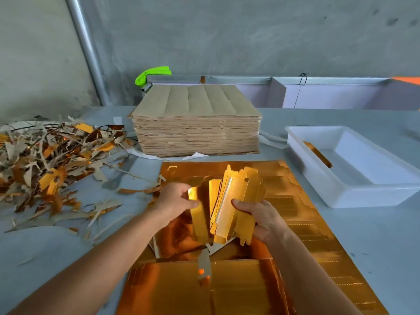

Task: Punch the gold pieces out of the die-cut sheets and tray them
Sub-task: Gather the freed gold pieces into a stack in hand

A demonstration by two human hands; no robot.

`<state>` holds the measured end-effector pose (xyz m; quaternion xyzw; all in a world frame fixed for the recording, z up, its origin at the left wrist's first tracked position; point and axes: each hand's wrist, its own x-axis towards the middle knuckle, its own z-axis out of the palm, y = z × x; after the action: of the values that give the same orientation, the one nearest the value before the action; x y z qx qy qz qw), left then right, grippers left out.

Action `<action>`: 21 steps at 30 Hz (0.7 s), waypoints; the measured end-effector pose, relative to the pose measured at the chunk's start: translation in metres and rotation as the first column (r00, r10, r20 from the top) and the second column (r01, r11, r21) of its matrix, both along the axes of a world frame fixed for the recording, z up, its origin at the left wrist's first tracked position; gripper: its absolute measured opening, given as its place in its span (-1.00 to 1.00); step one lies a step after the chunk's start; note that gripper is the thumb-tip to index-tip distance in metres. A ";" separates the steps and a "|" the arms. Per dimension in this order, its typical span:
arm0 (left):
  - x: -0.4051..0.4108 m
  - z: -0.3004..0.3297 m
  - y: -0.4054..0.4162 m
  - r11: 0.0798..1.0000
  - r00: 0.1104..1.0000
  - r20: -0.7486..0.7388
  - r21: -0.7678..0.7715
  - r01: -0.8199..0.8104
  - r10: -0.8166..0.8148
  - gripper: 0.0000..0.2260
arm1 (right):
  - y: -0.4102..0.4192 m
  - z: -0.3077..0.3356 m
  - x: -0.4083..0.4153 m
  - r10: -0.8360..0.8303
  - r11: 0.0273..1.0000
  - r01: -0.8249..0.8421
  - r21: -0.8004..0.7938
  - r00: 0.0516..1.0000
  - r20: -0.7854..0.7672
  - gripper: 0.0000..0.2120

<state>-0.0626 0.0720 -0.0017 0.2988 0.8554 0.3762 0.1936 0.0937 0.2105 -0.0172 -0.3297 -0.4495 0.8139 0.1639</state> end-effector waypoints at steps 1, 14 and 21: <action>0.001 0.005 0.001 0.996 0.998 0.062 0.086 0.024 -0.029 -0.77 | 0.001 0.002 0.002 0.037 0.998 -0.035 0.058 0.999 -0.034 -0.54; 0.026 0.019 0.008 0.877 0.880 -0.022 0.073 0.476 -0.475 -0.72 | 0.014 0.022 0.006 -0.232 0.973 0.229 -0.040 0.952 -0.201 -0.69; 0.043 -0.004 0.007 0.806 0.736 -0.351 -0.113 0.581 -0.580 -0.85 | 0.025 0.024 0.019 -0.494 0.864 0.467 -0.187 0.857 -0.143 -0.37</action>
<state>-0.0201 0.0791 -0.0058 0.6157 0.7393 0.2359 0.1366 0.1128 0.2358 0.0070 -0.3650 -0.2750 0.8046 0.3791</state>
